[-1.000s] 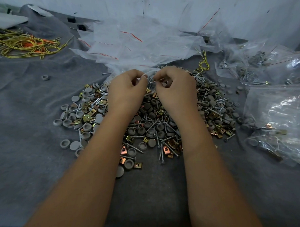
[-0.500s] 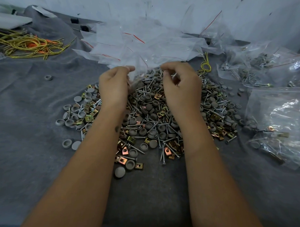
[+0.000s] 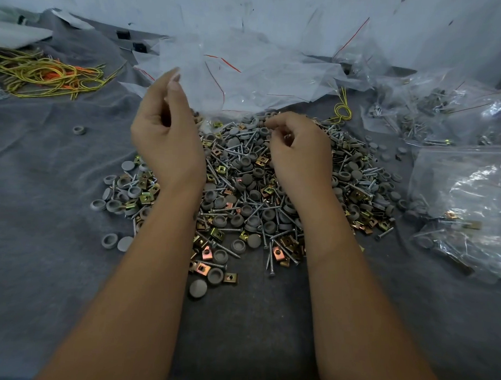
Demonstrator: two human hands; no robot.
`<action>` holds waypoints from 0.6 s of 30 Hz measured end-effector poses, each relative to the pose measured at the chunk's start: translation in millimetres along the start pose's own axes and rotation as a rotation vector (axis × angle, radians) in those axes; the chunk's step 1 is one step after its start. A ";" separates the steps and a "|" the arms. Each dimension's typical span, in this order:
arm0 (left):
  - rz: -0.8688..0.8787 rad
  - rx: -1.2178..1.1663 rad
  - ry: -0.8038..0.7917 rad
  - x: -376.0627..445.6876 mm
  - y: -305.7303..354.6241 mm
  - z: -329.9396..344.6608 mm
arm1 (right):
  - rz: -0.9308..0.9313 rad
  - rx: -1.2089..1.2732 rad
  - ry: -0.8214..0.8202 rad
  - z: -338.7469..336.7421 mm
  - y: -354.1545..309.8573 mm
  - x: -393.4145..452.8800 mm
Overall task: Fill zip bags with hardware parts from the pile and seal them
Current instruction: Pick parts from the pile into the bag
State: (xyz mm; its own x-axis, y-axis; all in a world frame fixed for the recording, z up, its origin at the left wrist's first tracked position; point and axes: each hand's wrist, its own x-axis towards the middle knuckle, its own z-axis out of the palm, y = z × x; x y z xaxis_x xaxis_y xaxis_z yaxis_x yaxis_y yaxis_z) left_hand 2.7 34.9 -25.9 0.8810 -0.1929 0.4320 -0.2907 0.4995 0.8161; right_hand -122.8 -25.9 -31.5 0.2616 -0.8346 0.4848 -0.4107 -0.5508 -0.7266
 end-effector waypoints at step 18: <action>-0.182 0.364 -0.450 -5.7 -19.3 4.1 | -0.115 -0.637 -0.317 0.9 16.2 -3.2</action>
State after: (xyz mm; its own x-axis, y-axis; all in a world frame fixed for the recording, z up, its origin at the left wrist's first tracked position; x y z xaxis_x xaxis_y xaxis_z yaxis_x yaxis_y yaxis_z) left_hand 1.7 22.9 -42.5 0.7075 -0.6257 0.3286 -0.3294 0.1195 0.9366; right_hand -129.4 -32.1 -45.2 0.5351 -0.7872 0.3066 -0.7696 -0.6039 -0.2075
